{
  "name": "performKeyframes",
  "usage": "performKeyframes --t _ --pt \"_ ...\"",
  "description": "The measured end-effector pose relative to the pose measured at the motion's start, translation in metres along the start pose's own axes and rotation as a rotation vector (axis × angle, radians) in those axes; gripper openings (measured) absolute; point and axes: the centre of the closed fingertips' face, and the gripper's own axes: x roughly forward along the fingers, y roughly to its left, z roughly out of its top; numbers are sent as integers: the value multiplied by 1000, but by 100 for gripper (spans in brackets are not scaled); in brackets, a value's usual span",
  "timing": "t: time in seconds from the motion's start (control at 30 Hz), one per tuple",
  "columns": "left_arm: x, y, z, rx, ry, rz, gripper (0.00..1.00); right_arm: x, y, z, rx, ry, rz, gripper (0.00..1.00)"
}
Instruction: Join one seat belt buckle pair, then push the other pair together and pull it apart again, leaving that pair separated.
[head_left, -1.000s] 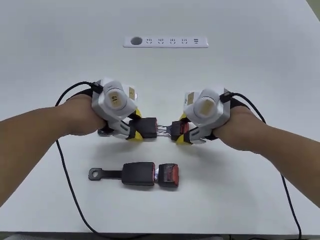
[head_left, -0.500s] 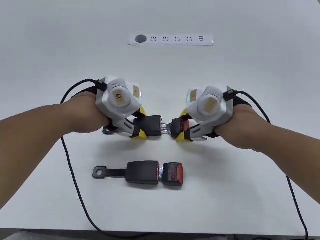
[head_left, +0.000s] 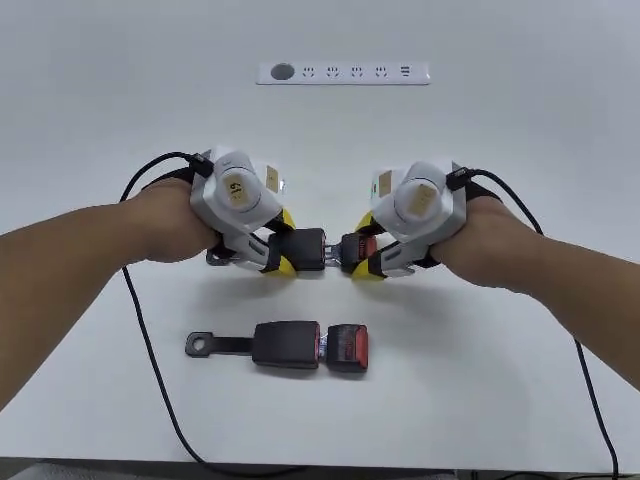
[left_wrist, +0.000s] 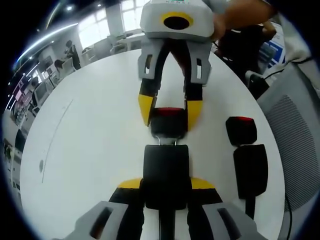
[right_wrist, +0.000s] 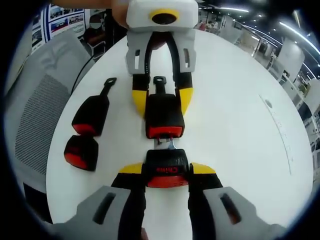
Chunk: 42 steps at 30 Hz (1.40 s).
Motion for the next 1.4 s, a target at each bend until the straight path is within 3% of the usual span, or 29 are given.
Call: performKeyframes --t 0.37,1.13,1.4 --pt "1 1 -1 2 3 -7 32 9 0 10 -4 -16 10 30" --pt "2 2 -3 -8 -2 -6 33 7 -3 8 -15 -2 -3 31" --pt "0 0 -1 -29 -10 -1 33 -1 -2 4 -12 15 -9 31"
